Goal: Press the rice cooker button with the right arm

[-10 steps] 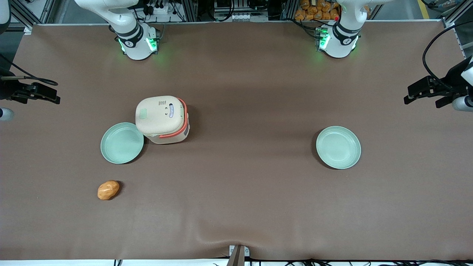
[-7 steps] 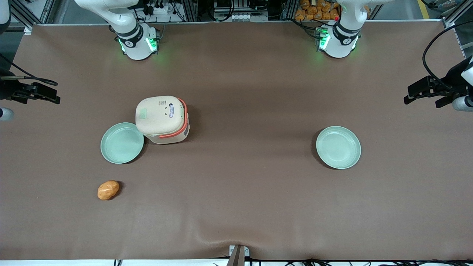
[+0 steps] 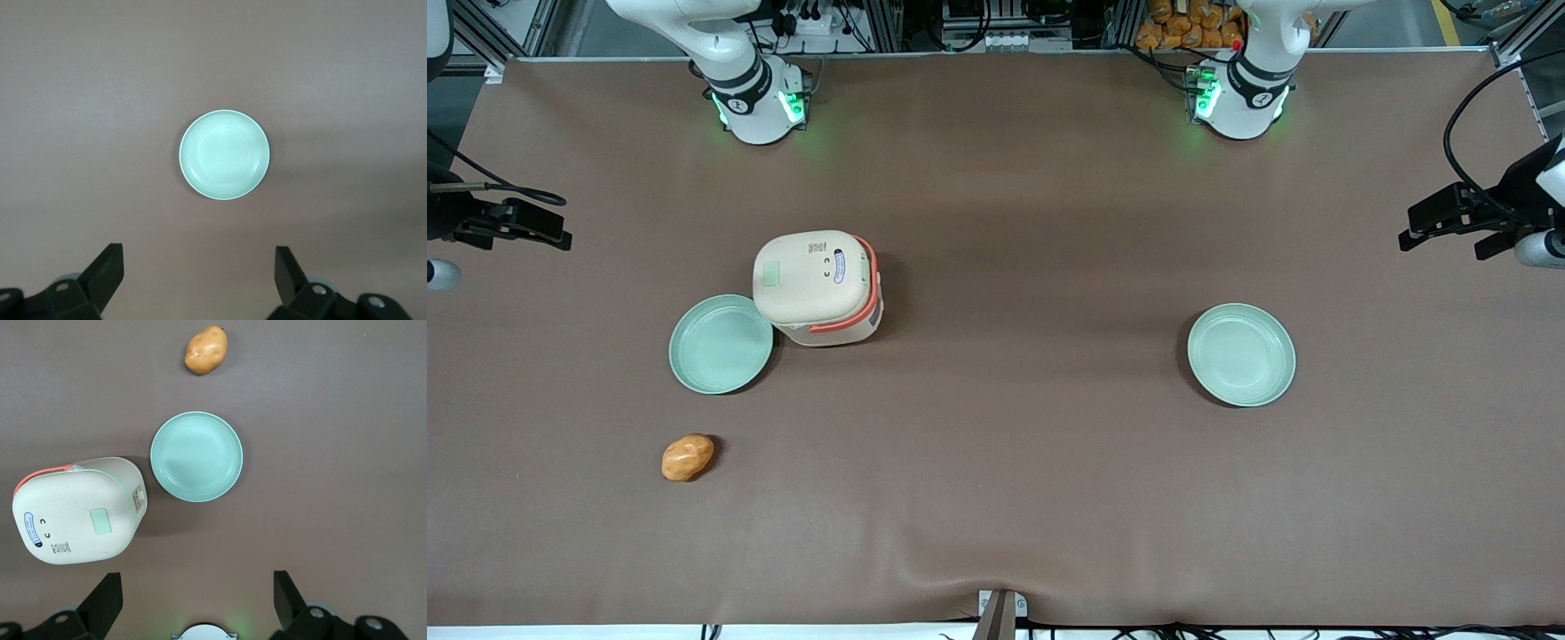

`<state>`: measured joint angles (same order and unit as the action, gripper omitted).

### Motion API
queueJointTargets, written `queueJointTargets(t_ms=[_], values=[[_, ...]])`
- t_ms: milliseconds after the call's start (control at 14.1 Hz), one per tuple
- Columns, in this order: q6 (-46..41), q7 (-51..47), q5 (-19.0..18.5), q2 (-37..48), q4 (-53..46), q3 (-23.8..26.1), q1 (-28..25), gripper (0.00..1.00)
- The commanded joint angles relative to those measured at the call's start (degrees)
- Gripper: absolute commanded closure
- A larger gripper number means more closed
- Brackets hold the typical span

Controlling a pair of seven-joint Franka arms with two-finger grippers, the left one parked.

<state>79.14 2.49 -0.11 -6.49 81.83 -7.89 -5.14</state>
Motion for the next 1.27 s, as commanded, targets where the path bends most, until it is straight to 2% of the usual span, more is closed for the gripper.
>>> queueJointTargets(t_ms=[0, 283, 991, 1133, 1204], values=[[-0.04, 1.11, -1.46, 0.51, 0.17, -0.46, -0.66, 0.00], [-0.04, 1.29, -4.72, 0.51, 0.08, 0.07, -3.29, 0.00], [-0.22, -0.20, -4.11, -0.11, 1.66, 2.18, -9.36, 0.00], [-0.83, -4.23, -3.93, -0.11, 3.85, 3.22, -11.38, 0.43], [-1.18, -6.86, -3.93, -0.11, 5.08, 4.45, -11.73, 0.60]])
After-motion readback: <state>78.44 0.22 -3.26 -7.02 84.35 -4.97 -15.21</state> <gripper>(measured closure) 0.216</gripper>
